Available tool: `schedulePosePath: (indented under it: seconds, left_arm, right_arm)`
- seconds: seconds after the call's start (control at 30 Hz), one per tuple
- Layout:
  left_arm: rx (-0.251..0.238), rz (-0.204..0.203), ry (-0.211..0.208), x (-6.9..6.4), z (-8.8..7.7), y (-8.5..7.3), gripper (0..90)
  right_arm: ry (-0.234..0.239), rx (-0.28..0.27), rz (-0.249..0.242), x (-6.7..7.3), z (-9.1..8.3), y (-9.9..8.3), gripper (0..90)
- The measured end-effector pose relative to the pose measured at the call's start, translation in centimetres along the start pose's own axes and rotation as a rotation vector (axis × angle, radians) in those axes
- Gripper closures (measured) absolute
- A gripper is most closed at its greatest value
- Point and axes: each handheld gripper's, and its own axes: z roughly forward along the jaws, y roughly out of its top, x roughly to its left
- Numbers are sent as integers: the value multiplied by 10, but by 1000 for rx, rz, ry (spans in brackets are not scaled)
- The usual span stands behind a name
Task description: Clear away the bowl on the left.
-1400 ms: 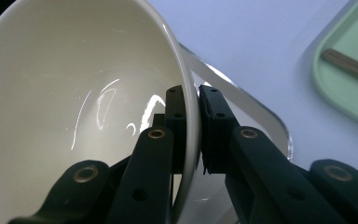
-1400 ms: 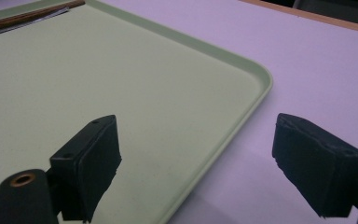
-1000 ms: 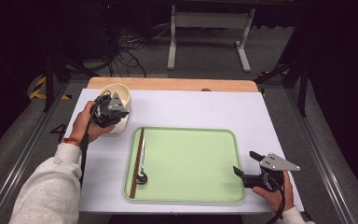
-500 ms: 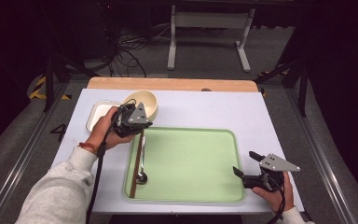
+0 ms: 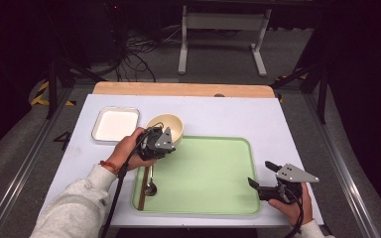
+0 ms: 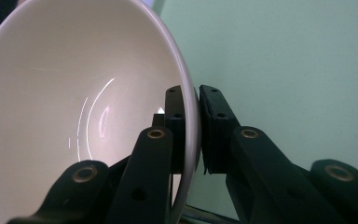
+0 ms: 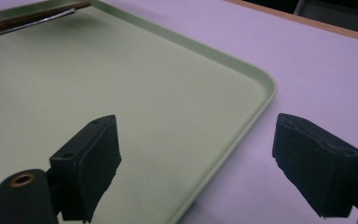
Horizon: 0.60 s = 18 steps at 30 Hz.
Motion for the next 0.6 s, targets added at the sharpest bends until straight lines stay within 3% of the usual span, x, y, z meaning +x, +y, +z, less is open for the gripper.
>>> schedulePosePath:
  seconds: [0.07,0.4,0.5,0.6]
  left_arm:
    - [18,19,-4,-3,4,0,829]
    - [61,35,-42,-12,22,-1,821]
    - [93,58,-39,-14,29,-2,814]
    - [94,56,-29,-15,33,-4,823]
  right_arm:
    - [-2,-3,-7,1,-1,1,152]
    - [5,-1,-11,1,-1,0,151]
    - [8,2,-8,1,0,0,151]
    - [8,8,-13,2,0,0,150]
